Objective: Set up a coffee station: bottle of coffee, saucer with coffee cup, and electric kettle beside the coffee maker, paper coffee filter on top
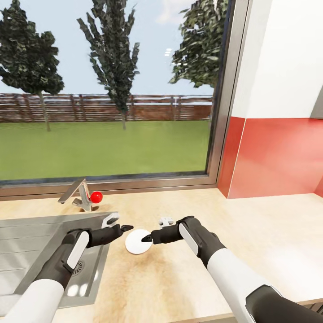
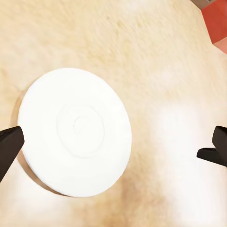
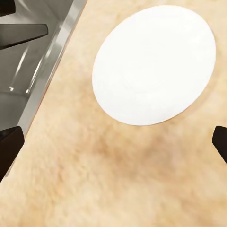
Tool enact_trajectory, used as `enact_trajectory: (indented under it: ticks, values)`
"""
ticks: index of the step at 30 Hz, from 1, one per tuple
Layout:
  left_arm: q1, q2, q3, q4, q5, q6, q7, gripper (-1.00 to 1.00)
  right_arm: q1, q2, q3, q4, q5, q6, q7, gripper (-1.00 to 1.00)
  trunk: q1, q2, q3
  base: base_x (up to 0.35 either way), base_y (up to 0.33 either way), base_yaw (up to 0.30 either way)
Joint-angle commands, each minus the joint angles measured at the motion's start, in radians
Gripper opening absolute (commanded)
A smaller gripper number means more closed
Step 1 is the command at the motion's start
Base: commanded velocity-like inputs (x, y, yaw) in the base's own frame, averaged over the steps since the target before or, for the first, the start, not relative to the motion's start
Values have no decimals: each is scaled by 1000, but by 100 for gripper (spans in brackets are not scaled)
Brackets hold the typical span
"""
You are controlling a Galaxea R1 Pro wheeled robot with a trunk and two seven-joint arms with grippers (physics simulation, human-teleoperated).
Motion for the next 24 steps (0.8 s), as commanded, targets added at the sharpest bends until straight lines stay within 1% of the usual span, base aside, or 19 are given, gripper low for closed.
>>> enact_trajectory:
  ticks: [1,24]
  values:
    - [0,0,3,0,-1,6,-4,100,0,0,0,0,3,3,3,100,0,-1,0,0,0,0]
    - [1,-3,8,1,-1,2,-4,100,0,0,1,-1,3,2,3,100,0,-1,0,0,0,0]
